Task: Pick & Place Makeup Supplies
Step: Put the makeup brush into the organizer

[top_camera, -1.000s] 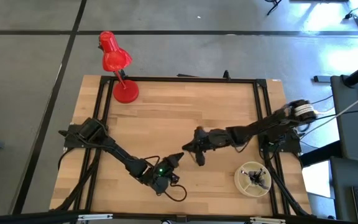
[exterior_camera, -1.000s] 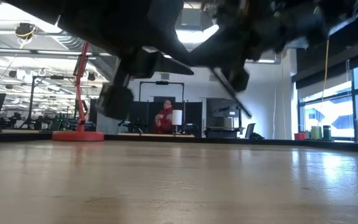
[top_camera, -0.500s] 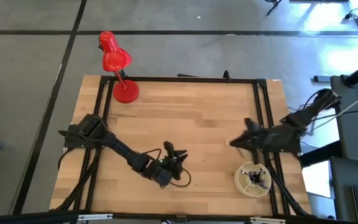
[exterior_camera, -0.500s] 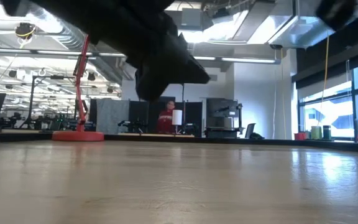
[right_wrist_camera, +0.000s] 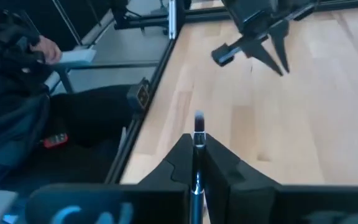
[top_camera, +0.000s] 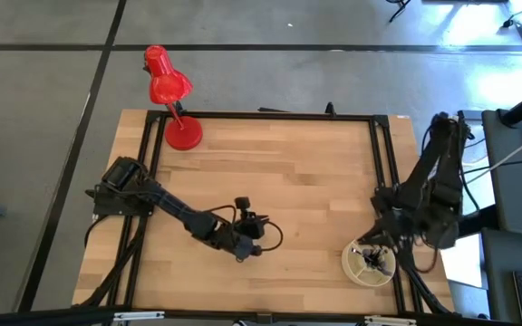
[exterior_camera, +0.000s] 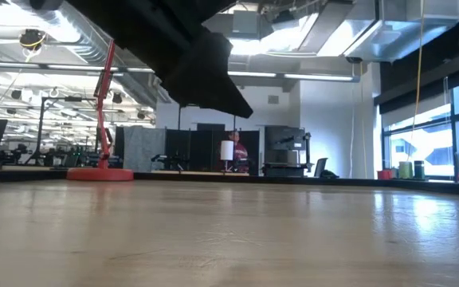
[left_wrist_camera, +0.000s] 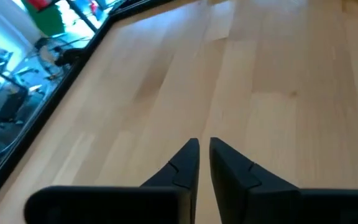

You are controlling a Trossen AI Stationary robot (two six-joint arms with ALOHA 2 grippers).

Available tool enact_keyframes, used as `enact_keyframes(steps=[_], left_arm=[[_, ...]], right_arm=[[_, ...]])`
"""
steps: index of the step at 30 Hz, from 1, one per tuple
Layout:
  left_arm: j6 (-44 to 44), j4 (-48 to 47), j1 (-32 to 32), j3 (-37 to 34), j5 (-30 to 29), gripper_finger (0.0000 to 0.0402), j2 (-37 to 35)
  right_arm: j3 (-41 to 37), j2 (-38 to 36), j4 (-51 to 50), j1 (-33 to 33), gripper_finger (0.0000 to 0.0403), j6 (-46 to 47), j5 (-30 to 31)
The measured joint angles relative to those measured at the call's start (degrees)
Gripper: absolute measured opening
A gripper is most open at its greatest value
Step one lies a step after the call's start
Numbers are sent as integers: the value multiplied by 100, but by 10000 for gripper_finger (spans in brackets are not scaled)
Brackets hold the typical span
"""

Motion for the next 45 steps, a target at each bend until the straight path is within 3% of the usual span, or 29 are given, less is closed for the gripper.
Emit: enact_keyframes(steps=[6,11,20,24,29,31,34,39,45], left_arm=[[-422,-56,-5,0,-518,21,4],[-386,-50,5,0,-581,21,4],[-401,-126,-4,0,-530,18,8],[-417,-136,1,0,-537,18,8],[-417,-136,51,0,-546,18,9],[-415,-136,80,0,-546,17,10],[-378,-136,86,0,-556,18,10],[-337,-136,86,0,-575,17,10],[-315,-136,88,0,-552,17,10]], right_arm=[[0,683,-29,746,18,952,731],[0,1153,-32,1110,30,1471,1456],[0,1713,-240,1454,48,1660,1639],[1,1633,-358,1463,50,1624,1733],[316,1032,-650,1310,50,1427,2511],[499,766,-792,1066,50,1300,2479],[775,403,-1123,397,50,1268,1714],[1062,80,-1395,-1204,27,1300,-322],[1141,337,-1386,-3030,9,1123,-2746]])
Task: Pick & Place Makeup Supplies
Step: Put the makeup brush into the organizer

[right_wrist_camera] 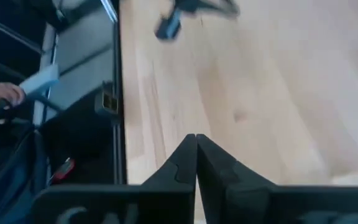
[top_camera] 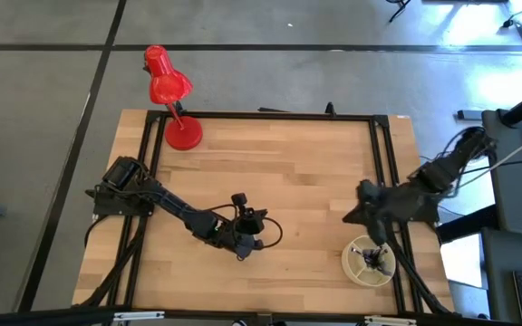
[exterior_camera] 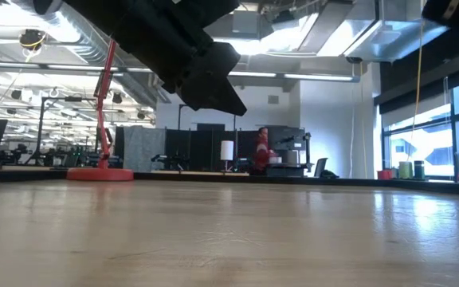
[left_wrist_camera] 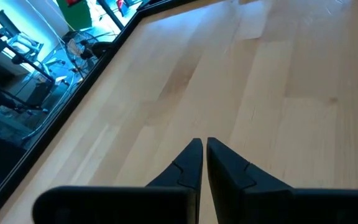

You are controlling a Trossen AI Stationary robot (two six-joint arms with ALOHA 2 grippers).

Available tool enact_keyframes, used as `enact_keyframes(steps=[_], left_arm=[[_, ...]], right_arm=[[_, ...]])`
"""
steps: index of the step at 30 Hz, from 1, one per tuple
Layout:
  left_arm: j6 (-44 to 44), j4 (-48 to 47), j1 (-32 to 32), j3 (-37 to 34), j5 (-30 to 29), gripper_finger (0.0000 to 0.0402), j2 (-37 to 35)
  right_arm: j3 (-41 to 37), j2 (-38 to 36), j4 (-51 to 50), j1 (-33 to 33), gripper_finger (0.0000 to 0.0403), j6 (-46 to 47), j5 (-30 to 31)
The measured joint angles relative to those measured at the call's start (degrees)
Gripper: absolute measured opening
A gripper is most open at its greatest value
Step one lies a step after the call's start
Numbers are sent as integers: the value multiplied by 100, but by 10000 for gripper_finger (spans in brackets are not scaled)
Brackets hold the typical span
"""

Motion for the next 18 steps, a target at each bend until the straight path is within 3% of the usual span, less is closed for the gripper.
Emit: enact_keyframes(steps=[8,18], left_arm=[[44,-103,0,0,4,17,2],[-29,-134,0,0,15,17,4]], right_arm=[[0,1293,48,-1453,5,-239,-2556],[0,2628,-122,-1643,4,-395,-4864]])
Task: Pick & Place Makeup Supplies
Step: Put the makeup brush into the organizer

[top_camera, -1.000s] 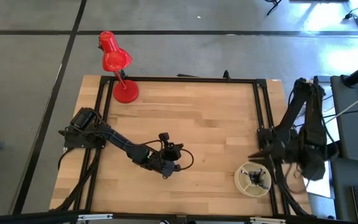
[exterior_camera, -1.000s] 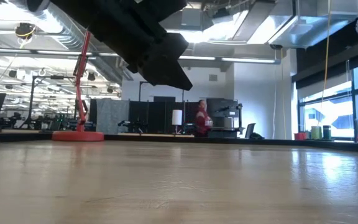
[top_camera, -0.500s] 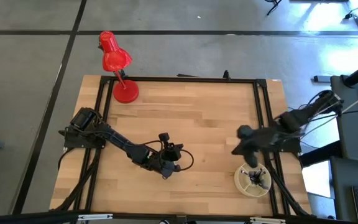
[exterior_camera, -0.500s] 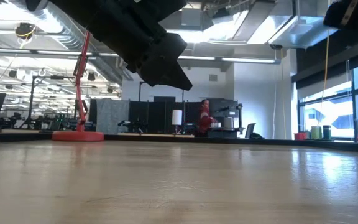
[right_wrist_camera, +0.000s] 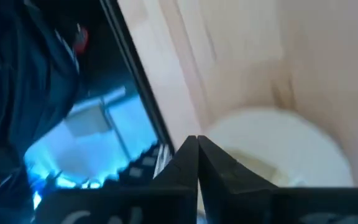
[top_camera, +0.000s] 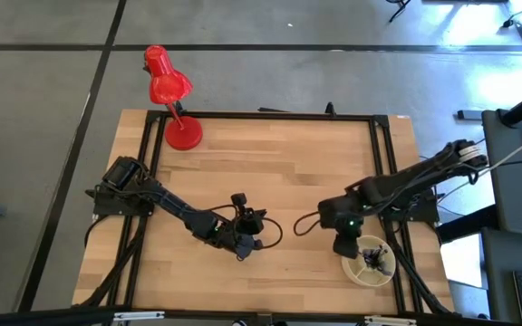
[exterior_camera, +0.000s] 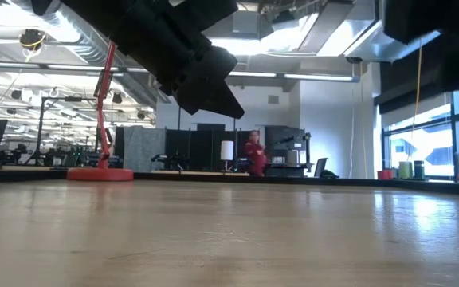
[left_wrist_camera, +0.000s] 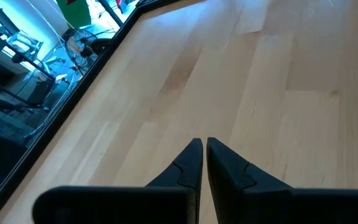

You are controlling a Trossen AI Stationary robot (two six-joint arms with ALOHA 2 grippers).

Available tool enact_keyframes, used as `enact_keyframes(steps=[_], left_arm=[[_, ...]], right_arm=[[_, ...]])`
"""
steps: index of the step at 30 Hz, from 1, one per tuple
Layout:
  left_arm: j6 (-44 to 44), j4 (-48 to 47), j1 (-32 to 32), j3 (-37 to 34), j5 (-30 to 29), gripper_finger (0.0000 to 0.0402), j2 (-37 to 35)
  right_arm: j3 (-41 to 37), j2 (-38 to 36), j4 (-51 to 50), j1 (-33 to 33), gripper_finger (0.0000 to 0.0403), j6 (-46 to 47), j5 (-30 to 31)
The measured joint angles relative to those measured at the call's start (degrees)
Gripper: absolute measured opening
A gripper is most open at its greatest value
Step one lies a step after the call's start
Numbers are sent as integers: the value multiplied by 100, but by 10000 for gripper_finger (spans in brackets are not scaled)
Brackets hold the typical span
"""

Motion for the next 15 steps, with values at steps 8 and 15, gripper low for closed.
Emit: enact_keyframes(steps=[8,15], left_arm=[[-184,-140,-13,0,0,17,0],[-465,-199,-13,0,6,17,0]], right_arm=[[21,-315,-1231,488,3,377,-198],[572,-948,-1300,989,16,182,1221]])
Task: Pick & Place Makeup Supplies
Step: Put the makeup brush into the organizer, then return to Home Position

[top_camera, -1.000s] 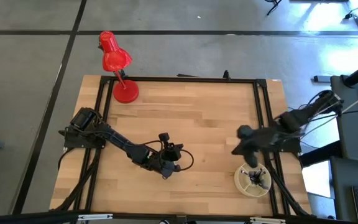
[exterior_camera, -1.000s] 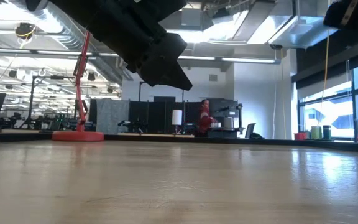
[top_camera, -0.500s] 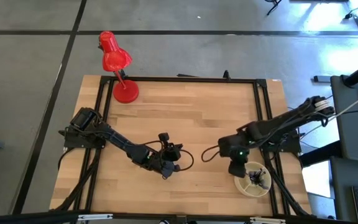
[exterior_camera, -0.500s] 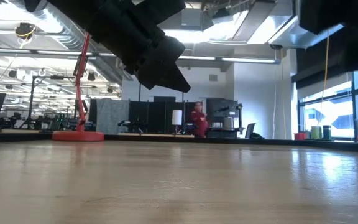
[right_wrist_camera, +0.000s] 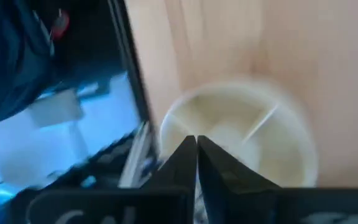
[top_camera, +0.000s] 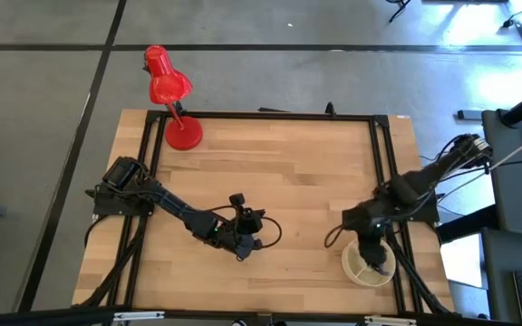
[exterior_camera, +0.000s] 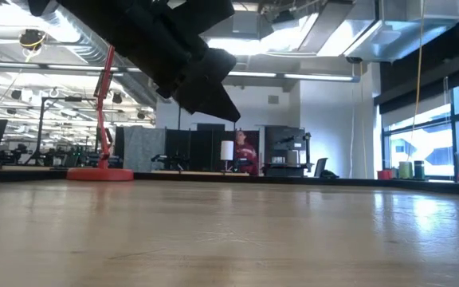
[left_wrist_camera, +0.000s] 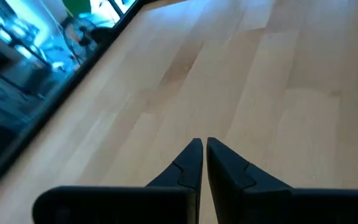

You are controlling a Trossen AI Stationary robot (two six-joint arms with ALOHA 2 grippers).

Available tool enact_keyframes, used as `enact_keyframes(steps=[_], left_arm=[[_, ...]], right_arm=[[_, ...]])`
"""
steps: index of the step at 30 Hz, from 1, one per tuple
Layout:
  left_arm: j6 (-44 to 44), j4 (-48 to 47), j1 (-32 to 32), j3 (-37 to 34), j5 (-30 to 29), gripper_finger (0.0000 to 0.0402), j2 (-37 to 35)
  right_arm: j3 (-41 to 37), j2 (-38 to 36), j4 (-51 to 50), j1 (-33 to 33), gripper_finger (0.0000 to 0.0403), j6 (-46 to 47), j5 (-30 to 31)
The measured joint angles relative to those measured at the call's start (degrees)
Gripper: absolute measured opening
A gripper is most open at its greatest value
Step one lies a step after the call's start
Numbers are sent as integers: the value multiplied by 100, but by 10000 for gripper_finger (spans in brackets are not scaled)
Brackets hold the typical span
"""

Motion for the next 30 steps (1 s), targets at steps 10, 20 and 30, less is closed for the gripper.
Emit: enact_keyframes(steps=[10,20,30], left_arm=[[-146,478,476,-507,1995,4,-635],[476,3731,1342,-2903,3402,2,-1863],[802,2540,2298,-4003,3599,2,-4764]], right_arm=[[-672,-795,1711,340,4,-2388,3924],[-2749,-769,6632,-1324,2,-4337,2018],[-2440,-1346,6405,-2455,1,-5343,1223]])
